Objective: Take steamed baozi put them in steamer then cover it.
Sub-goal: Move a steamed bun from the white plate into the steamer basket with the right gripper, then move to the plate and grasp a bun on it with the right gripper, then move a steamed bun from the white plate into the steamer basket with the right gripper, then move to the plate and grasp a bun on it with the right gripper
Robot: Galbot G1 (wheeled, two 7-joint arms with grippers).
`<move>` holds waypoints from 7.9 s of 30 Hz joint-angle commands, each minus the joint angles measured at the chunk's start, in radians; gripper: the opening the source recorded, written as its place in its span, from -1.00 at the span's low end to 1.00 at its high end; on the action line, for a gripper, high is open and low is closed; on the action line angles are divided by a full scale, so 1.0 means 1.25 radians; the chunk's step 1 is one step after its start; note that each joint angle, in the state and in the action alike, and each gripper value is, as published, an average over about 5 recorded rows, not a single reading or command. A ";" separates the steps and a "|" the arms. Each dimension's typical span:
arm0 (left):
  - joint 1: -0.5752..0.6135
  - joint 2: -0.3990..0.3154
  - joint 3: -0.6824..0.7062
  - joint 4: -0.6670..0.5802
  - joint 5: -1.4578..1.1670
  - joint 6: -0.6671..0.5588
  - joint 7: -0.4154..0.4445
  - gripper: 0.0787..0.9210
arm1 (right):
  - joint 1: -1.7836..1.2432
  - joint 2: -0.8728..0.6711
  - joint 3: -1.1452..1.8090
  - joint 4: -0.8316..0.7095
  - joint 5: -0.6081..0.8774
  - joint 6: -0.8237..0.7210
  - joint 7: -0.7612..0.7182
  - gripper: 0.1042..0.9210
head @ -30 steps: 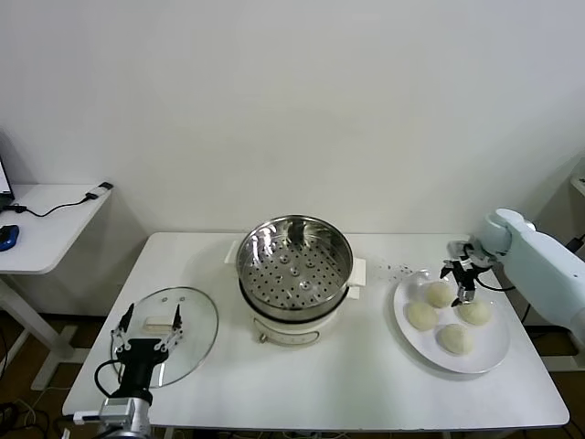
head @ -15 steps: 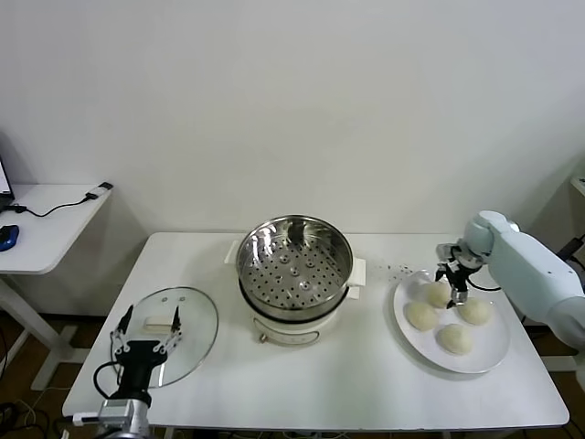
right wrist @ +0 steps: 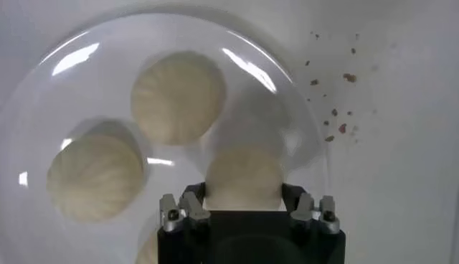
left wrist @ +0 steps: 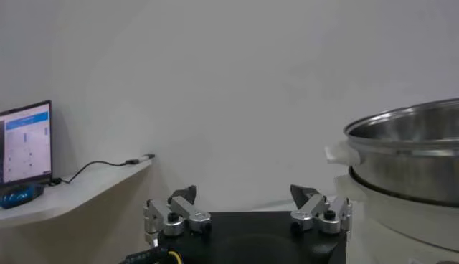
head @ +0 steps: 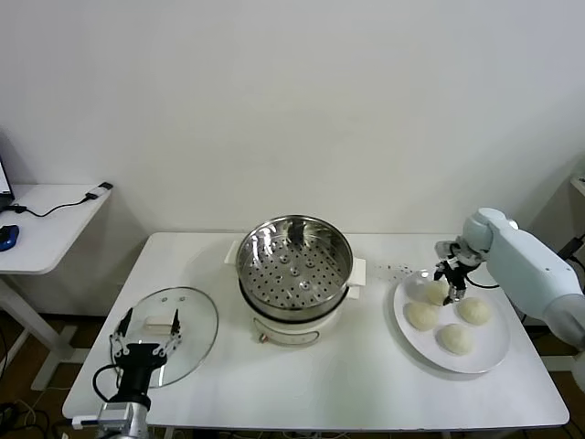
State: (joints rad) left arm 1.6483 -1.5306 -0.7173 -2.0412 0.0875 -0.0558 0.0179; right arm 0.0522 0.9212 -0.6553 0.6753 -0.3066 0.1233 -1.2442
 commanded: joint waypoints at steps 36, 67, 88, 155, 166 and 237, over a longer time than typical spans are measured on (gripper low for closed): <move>0.047 -0.004 -0.005 -0.027 -0.014 -0.007 -0.001 0.77 | 0.279 0.457 -0.269 0.148 -0.197 0.550 0.064 0.45; 0.043 -0.012 0.004 -0.012 -0.014 -0.008 -0.004 0.77 | 0.221 0.426 -0.217 0.125 -0.238 0.545 0.039 0.75; 0.067 -0.008 0.014 -0.038 -0.001 -0.009 -0.006 0.77 | 0.509 -0.059 -0.542 0.354 0.636 -0.268 0.141 0.76; 0.081 -0.013 0.011 -0.035 0.006 -0.012 -0.010 0.77 | 0.131 -0.167 -0.313 0.276 0.460 -0.301 0.104 0.43; 0.084 -0.018 0.029 -0.047 0.009 -0.010 -0.009 0.77 | 0.562 -0.048 -0.603 0.249 0.725 -0.303 0.089 0.43; 0.108 -0.014 0.037 -0.051 0.008 -0.028 -0.002 0.77 | 0.629 0.042 -0.684 0.510 0.840 -0.367 0.160 0.76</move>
State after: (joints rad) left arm 1.7843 -1.5481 -0.6732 -2.1013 0.0958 -0.0942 0.0144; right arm 0.6651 1.2335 -1.4749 1.1330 0.7618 -0.3678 -0.9748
